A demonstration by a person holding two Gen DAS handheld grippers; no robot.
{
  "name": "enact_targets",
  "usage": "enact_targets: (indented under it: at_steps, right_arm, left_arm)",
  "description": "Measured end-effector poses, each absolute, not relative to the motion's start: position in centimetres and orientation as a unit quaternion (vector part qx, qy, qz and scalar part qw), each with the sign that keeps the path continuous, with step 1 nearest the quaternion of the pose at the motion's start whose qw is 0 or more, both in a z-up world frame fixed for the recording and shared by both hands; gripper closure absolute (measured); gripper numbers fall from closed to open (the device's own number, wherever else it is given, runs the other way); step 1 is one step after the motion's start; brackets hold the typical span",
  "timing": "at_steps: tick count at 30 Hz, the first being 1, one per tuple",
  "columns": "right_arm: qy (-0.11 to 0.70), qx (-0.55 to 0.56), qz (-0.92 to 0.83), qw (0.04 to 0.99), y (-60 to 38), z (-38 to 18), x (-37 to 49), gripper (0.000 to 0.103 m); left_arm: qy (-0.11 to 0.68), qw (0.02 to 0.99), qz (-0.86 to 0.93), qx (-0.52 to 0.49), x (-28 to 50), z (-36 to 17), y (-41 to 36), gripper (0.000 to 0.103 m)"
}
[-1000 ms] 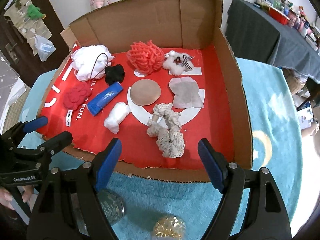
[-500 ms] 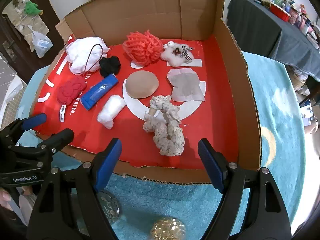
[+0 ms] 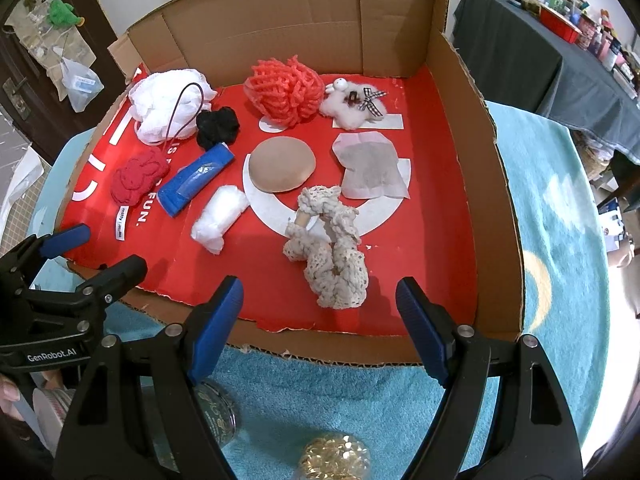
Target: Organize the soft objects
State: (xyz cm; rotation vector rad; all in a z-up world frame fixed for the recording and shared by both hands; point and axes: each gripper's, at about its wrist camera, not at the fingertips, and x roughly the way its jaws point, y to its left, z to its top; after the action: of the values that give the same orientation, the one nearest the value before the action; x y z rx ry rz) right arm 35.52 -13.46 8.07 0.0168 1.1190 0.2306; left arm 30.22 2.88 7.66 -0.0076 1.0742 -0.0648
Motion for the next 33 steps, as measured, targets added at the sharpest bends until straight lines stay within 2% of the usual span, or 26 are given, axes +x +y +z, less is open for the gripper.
enact_targets:
  at_steps: [33]
  right_arm:
    - [0.525,0.01,0.107,0.844,-13.67,8.1,35.33,0.025]
  left_arm:
    - [0.504,0.863,-0.035,-0.003,29.81,7.64,2.82,0.0]
